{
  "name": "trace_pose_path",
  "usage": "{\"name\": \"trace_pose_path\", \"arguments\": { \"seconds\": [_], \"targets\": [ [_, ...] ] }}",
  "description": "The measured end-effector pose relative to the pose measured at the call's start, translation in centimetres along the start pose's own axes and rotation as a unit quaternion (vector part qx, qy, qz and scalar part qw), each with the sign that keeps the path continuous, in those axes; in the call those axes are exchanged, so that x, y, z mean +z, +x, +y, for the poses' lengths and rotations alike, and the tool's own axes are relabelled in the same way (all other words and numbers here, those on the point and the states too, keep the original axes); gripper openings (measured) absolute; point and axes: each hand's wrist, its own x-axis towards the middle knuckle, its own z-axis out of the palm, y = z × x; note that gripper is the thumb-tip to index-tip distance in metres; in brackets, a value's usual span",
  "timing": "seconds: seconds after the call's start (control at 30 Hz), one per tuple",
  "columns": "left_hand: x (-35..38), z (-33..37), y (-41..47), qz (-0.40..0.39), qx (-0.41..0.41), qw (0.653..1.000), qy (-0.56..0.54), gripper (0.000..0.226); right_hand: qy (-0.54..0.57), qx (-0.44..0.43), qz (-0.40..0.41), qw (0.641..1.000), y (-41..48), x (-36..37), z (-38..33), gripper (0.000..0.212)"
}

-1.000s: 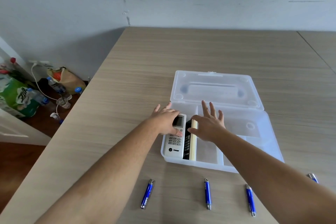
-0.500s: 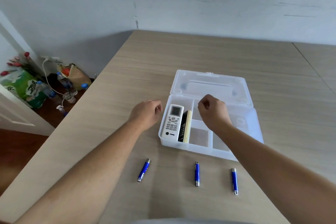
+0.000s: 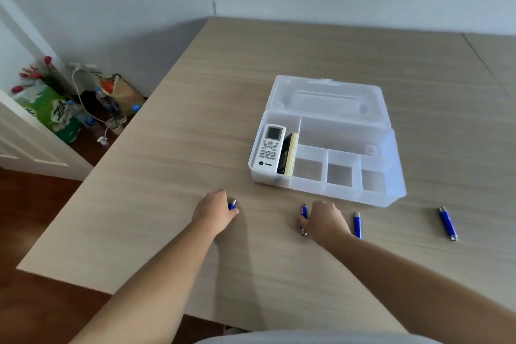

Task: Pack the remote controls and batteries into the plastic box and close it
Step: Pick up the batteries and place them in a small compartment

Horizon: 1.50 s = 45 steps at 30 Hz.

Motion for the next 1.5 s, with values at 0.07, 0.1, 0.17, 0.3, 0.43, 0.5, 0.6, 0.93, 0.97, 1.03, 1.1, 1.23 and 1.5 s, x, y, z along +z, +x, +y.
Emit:
{"name": "trace_pose_path", "arguments": {
  "seconds": [0.07,0.1,0.17,0.3,0.43,0.5,0.6,0.93,0.97,1.03,1.1,1.23,1.5],
  "targets": [
    [0.4,0.1,-0.2,0.005,-0.007,1.0,-0.022,0.027,0.006,0.01,-0.016,1.0,0.1,0.2,0.0,0.03],
    [0.4,0.2,-0.2,0.001,-0.008,1.0,-0.03,0.026,0.007,0.011,-0.023,1.0,0.1,0.2,-0.2,0.029],
    [-0.2,0.4,-0.3,0.004,-0.014,0.998,-0.066,0.022,0.024,0.002,-0.034,0.999,0.1,-0.2,-0.5,0.027],
    [-3.9,1.9,0.2,0.131,-0.005,0.971,-0.198,0.022,0.154,-0.037,0.0,0.987,-0.3,-2.4,-1.4,0.02],
    [-8.1,7.3,1.2,0.2,0.096,0.938,-0.265,0.016,0.23,-0.058,0.135,0.962,0.1,-7.1,-0.7,0.019],
    [-8.6,11.2,1.5,0.182,0.141,0.934,-0.274,0.015,0.238,-0.047,0.185,0.952,0.9,-9.8,0.8,0.017],
    [-7.1,17.3,1.3,0.127,0.197,0.928,-0.289,0.015,0.225,-0.026,0.247,0.942,2.2,-13.2,4.7,0.01],
    [-0.9,25.1,2.1,0.042,0.208,0.933,-0.292,0.016,-0.069,-0.072,0.146,0.984,5.9,-12.3,9.7,0.032],
    [-0.8,25.1,2.3,0.042,0.206,0.932,-0.295,0.015,-0.104,-0.083,0.142,0.981,6.2,-12.1,9.8,0.032],
    [-0.7,25.1,2.7,0.04,0.203,0.932,-0.298,0.014,-0.19,-0.095,0.123,0.969,6.8,-11.8,10.0,0.029],
    [-0.7,25.0,3.0,0.04,0.201,0.931,-0.301,0.013,-0.258,-0.094,0.109,0.955,7.2,-11.7,9.9,0.023],
    [-0.7,25.0,3.3,0.035,0.207,0.937,-0.28,0.012,-0.368,-0.081,0.077,0.923,7.6,-12.1,9.5,0.012],
    [-0.9,26.6,3.0,-0.001,0.254,0.934,-0.25,0.013,-0.329,-0.101,0.122,0.931,6.8,-13.1,11.1,0.018]
  ]
}}
